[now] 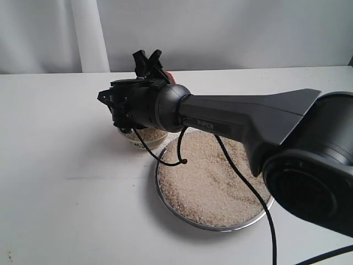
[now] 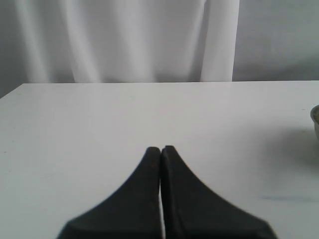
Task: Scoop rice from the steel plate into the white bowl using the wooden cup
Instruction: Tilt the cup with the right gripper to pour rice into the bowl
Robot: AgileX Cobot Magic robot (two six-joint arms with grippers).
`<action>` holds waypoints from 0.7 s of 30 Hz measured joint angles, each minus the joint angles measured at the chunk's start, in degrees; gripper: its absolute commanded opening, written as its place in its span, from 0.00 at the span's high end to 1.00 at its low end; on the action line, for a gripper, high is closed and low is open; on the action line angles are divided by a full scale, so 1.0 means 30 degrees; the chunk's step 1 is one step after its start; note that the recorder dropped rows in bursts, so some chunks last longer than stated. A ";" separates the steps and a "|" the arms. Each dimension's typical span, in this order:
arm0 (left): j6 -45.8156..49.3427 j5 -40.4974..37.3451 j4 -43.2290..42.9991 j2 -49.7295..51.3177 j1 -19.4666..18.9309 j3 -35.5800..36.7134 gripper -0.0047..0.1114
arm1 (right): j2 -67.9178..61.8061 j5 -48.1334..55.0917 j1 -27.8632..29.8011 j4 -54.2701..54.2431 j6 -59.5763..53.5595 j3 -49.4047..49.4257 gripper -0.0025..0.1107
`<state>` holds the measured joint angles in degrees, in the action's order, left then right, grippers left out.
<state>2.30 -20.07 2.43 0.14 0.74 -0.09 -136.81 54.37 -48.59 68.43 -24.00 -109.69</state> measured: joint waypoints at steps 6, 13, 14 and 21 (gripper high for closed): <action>0.0000 0.0000 0.0000 0.0000 0.0000 0.0000 0.96 | -0.0069 0.2086 0.0000 -0.1564 -0.1963 0.0000 0.98; 0.0000 0.0000 0.0000 0.0000 0.0000 0.0000 0.96 | 0.0292 0.1900 -0.0449 -0.2639 -0.2297 0.0000 0.98; 0.0000 0.0000 0.0000 0.0000 0.0000 0.0000 0.96 | 0.0537 0.1596 -0.0640 -0.2688 -0.2297 0.0000 0.98; 0.0000 0.0000 0.0000 0.0000 0.0000 0.0000 0.96 | 0.0710 0.1179 -0.0737 -0.2385 -0.3243 0.0000 0.98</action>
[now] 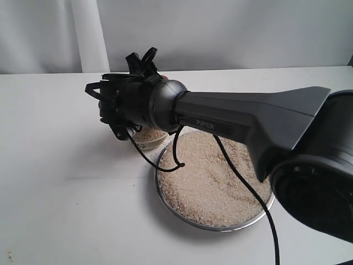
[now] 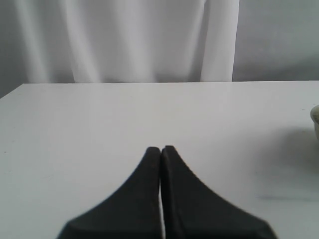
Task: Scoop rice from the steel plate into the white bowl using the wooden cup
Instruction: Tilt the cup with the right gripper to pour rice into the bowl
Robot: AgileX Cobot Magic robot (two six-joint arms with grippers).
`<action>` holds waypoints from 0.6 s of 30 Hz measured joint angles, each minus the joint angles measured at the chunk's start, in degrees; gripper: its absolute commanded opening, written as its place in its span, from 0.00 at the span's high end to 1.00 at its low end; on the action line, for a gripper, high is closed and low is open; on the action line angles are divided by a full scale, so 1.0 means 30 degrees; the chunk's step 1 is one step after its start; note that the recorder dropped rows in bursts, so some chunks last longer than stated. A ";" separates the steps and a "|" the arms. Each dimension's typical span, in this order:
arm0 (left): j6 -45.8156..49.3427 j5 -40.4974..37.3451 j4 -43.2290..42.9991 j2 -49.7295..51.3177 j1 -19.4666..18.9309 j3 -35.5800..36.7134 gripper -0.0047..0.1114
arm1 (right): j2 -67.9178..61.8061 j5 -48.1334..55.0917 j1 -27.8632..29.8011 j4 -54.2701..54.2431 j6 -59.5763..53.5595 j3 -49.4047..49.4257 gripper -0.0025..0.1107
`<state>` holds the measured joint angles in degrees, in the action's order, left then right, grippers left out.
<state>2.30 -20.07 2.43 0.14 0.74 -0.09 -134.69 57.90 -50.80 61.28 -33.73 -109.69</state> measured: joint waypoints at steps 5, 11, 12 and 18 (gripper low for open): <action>0.0000 0.0000 0.0000 0.0000 0.0000 0.0000 0.96 | 0.0000 -0.0204 0.0000 0.0796 -0.0957 0.0000 0.98; 0.0000 0.0000 0.0000 0.0000 0.0000 0.0000 0.96 | 0.0000 -0.0239 0.0000 0.1431 -0.1500 0.0000 0.98; 0.0000 0.0000 0.0000 0.0000 0.0000 0.0000 0.96 | 0.0000 -0.0279 0.0000 0.1576 -0.1543 0.0000 0.98; 0.0000 0.0000 0.0000 0.0000 0.0000 0.0000 0.96 | 0.0000 -0.0279 0.0000 0.2410 -0.1744 0.0000 0.98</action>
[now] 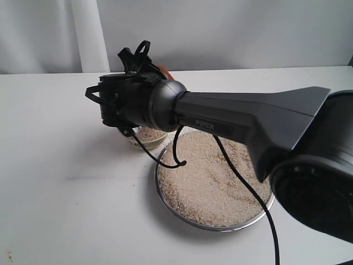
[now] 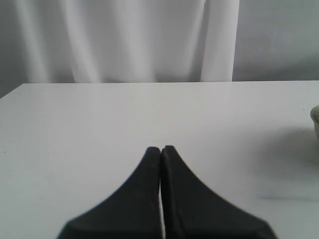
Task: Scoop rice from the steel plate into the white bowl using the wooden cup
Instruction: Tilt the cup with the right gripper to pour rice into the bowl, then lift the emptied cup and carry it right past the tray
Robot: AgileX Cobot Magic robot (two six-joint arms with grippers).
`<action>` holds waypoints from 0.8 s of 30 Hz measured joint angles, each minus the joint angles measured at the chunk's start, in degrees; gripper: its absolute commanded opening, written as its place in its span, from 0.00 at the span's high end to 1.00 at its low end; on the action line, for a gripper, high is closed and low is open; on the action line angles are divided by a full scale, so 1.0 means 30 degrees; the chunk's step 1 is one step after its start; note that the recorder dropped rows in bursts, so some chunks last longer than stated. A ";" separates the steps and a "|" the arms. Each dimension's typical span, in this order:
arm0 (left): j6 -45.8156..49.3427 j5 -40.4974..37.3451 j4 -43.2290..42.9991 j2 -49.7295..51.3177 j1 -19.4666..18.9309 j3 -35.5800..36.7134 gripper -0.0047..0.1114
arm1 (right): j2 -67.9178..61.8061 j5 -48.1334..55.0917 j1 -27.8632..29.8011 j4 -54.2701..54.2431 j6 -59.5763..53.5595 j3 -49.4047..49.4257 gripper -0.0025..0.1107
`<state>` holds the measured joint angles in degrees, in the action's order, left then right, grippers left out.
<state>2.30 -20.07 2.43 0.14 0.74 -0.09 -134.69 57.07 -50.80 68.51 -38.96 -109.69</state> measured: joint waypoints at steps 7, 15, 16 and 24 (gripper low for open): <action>0.0000 0.0000 0.0000 0.0000 0.0000 0.0000 0.96 | 0.0000 0.0000 -0.0168 0.0981 -0.0674 0.0000 0.98; 0.0000 0.0000 0.0000 0.0000 0.0000 0.0000 0.96 | 0.0000 0.0162 -0.0577 0.1024 -0.1424 0.0000 0.98; 0.0000 0.0000 0.0000 0.0000 0.0000 0.0000 0.96 | 0.0000 0.0194 -0.0572 0.1024 -0.1428 0.0000 0.98; 0.0000 0.0000 0.0000 0.0000 0.0000 0.0000 0.96 | 0.1159 0.1048 -0.0572 0.0018 0.3614 0.0000 0.98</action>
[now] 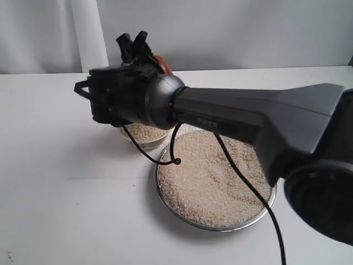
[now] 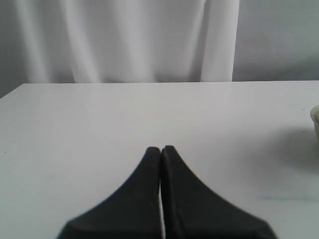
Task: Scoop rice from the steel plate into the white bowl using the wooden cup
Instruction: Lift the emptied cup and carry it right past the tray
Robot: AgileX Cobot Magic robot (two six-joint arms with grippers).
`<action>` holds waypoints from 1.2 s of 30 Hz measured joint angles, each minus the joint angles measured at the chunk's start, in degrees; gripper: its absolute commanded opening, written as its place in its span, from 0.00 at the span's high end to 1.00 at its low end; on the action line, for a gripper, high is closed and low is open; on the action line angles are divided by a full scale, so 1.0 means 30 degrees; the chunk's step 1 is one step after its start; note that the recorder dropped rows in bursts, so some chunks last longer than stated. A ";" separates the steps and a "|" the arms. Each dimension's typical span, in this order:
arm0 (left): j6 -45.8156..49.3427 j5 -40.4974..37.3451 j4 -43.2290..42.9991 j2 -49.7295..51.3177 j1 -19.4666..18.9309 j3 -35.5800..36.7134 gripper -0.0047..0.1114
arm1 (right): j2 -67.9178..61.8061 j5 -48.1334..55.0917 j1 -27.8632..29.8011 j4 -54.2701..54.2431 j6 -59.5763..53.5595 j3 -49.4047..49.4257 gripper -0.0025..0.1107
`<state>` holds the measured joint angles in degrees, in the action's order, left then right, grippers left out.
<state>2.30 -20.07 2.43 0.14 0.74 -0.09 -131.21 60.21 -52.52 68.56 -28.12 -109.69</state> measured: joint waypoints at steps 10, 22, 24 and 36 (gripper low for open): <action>0.0000 0.0000 0.0000 0.0000 0.0000 0.0000 0.96 | 0.6137 -0.1235 0.1911 -1.4082 0.1877 0.0000 0.98; 0.0000 0.0000 0.0000 0.0000 0.0000 0.0000 0.96 | 1.4442 -0.5772 0.7746 -2.1210 0.1922 1.1111 0.98; 0.0000 0.0000 0.0000 0.0000 0.0000 0.0000 0.96 | 1.5927 -0.8989 0.8842 -2.2986 0.1628 1.4743 0.98; 0.0000 0.0000 0.0000 0.0000 0.0000 0.0000 0.96 | 1.9453 -2.8894 1.0940 -2.7900 0.4144 2.9652 0.98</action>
<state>2.30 -20.07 2.43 0.14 0.74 -0.09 -72.85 -26.47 -19.70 -15.14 -15.69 -20.73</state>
